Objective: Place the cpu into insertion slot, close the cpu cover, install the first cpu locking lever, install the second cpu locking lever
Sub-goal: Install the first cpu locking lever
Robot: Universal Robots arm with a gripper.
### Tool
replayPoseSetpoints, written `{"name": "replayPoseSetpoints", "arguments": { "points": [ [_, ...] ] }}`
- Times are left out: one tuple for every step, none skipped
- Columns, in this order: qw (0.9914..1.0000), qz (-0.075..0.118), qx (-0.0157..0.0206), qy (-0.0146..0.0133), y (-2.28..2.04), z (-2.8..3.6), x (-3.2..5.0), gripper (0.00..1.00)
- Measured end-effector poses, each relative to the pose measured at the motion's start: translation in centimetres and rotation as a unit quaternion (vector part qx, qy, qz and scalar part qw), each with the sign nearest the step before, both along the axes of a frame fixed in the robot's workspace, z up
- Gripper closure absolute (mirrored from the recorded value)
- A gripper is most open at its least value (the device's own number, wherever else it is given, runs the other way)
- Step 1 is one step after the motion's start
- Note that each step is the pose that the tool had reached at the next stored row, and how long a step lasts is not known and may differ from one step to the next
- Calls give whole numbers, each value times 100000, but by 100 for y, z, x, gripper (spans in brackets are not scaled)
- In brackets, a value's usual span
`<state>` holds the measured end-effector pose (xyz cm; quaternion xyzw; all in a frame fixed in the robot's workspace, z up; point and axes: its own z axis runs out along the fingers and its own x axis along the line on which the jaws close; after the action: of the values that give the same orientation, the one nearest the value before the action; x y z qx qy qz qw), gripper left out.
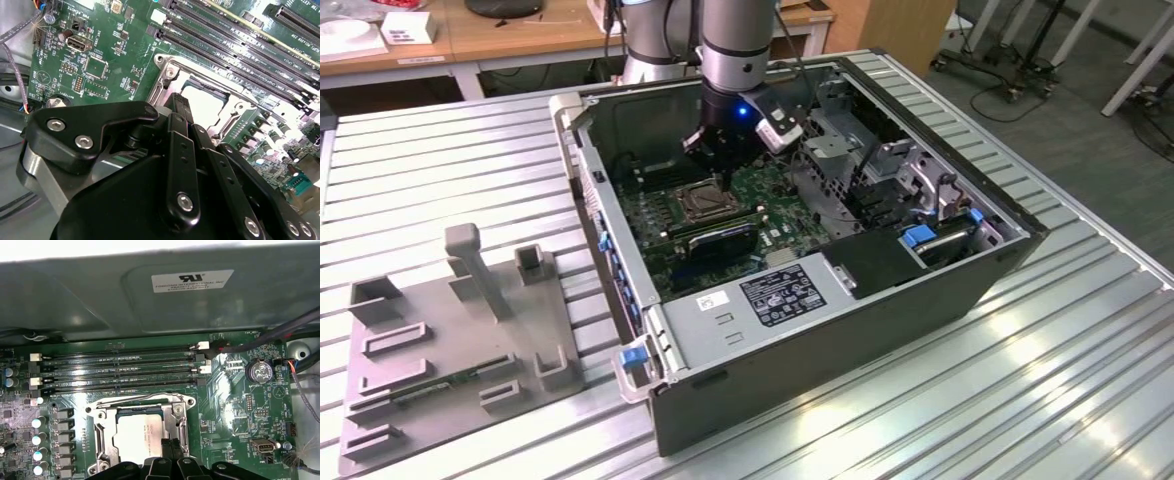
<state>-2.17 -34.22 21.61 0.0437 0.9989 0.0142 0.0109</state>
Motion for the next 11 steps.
{"name": "replayPoseSetpoints", "arguments": {
  "points": [
    [100000,-5,-4,0,0,0,-5,89],
    [100000,1,-5,1,0,0,-11,89],
    [100000,2,-4,1,0,0,-17,89],
    [100000,4,-4,1,0,0,-23,89],
    [100000,3,0,2,0,0,-27,89],
    [100000,7,-5,3,0,0,-28,89],
    [100000,14,-1,0,0,0,-28,89],
    [100000,9,-2,2,0,0,-29,89],
    [100000,7,-1,1,0,0,-30,89],
    [100000,8,-2,2,0,0,-30,89],
    [100000,6,-1,2,0,0,-31,89]
  ]
}}
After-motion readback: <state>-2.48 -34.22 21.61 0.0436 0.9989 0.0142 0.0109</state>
